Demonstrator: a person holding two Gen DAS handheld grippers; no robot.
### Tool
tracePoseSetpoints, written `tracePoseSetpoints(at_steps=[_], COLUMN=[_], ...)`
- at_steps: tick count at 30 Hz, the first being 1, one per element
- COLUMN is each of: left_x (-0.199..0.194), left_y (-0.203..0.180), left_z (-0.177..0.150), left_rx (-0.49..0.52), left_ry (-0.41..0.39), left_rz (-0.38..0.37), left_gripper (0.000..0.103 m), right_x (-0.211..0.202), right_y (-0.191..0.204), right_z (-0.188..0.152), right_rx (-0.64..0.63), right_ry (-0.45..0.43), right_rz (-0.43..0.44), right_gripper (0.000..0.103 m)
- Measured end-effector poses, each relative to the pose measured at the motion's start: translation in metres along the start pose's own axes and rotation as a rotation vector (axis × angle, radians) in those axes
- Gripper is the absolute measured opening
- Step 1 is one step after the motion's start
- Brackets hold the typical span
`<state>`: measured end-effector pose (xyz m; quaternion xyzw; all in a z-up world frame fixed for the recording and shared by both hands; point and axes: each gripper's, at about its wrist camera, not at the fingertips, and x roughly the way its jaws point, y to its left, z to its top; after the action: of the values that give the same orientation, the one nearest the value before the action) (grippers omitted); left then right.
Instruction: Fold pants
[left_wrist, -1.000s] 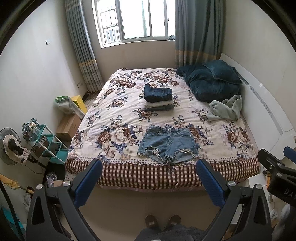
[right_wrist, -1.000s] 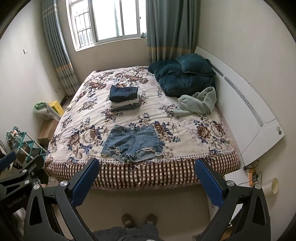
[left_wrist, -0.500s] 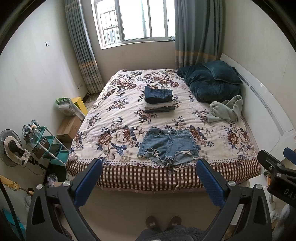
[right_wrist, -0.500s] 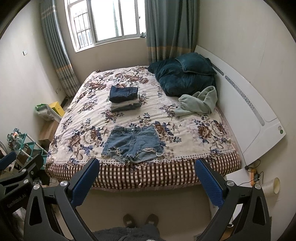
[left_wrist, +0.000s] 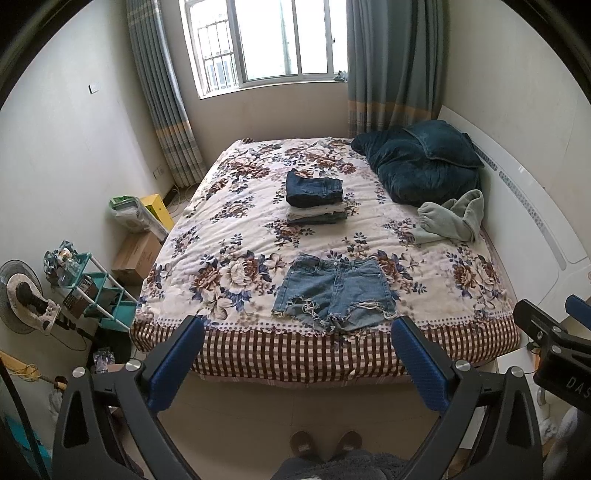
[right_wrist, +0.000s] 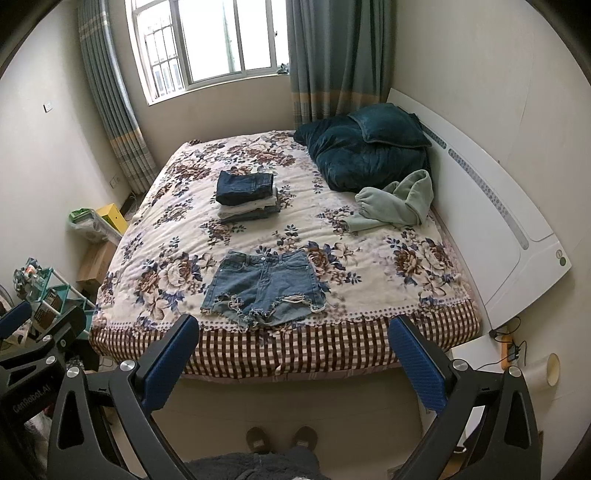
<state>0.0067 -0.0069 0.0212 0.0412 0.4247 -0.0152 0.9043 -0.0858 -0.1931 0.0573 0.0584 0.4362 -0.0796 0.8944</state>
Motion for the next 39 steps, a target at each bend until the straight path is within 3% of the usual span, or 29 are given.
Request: tracePoseSetpoints(at_steps=[18, 26, 32, 39], left_x=[0.001, 0.022, 0.080, 0.199], left_y=[0.002, 0.006, 0.008, 0.018], left_z=[0.002, 0.010, 0.014, 0.028], left_rx=[0.002, -0.063, -0.116, -0.122], left_ry=[0.002, 0.008, 0.068, 0.215], left_rz=[0.003, 0.060, 0.129, 0.160], left_gripper=[0.103, 0.103, 0.103, 0.103], right_x=[0.005, 0.028, 0.087, 0.214], right_y=[-0.002, -0.008, -0.012, -0.018], right_z=[0.006, 0.015, 0.026, 0.048], right_rx=[-0.003, -0.017, -0.004, 0.059], right_ry=[0.001, 0.012, 0.035, 0.147], right_rz=[0.008, 0.036, 0.033, 0.037], right_gripper=[0.103, 0.103, 0.103, 0.103])
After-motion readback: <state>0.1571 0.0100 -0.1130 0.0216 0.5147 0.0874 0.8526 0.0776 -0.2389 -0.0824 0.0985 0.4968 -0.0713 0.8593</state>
